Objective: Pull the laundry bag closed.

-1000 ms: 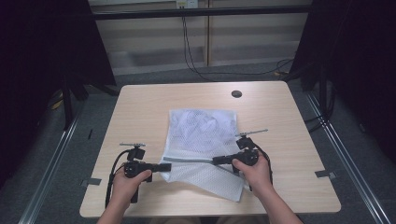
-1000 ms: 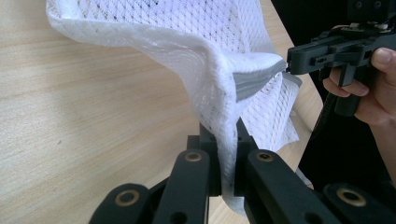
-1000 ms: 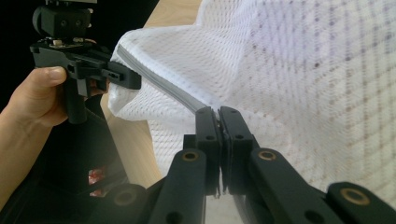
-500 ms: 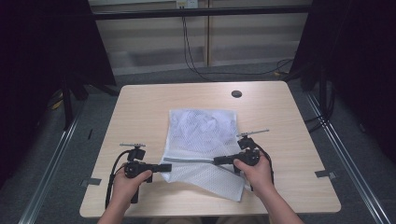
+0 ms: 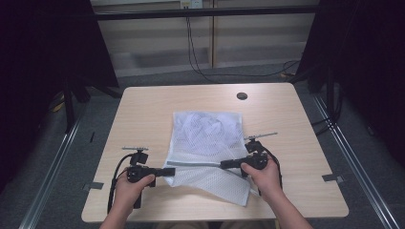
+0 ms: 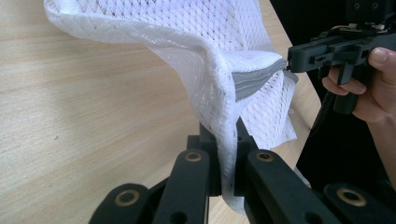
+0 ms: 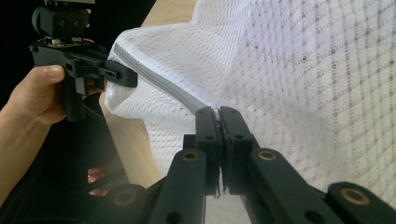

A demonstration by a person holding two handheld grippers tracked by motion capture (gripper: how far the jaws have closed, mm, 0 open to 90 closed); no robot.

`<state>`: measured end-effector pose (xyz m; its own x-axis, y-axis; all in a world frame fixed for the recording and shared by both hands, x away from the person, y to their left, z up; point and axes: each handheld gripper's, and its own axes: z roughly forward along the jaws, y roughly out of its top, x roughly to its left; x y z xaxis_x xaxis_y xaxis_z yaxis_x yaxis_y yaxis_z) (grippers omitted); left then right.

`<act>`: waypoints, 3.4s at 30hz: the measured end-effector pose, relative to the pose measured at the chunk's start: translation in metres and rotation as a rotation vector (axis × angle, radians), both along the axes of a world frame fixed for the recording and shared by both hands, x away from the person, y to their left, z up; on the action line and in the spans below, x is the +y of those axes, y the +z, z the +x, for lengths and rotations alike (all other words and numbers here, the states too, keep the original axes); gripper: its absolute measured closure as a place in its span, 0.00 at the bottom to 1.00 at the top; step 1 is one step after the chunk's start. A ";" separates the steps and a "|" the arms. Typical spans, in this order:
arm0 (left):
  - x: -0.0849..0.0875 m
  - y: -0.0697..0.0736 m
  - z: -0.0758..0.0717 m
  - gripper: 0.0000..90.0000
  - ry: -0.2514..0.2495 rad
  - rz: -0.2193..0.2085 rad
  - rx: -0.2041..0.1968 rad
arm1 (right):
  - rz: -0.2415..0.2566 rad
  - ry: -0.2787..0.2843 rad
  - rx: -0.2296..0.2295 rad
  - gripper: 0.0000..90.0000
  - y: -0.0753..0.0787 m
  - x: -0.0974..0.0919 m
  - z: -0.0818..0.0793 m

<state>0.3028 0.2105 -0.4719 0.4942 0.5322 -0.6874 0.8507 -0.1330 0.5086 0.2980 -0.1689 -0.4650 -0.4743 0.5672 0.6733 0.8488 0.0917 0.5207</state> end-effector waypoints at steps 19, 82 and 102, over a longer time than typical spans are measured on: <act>0.007 0.001 -0.002 0.99 0.009 0.002 -0.002 | 0.000 0.008 0.003 0.97 0.001 -0.003 0.000; 0.009 0.001 -0.002 0.99 0.020 0.003 0.001 | -0.030 -0.047 -0.003 0.97 -0.005 -0.045 -0.014; 0.012 0.001 -0.003 0.99 0.020 0.016 -0.001 | -0.025 -0.085 0.003 0.97 -0.006 -0.066 -0.019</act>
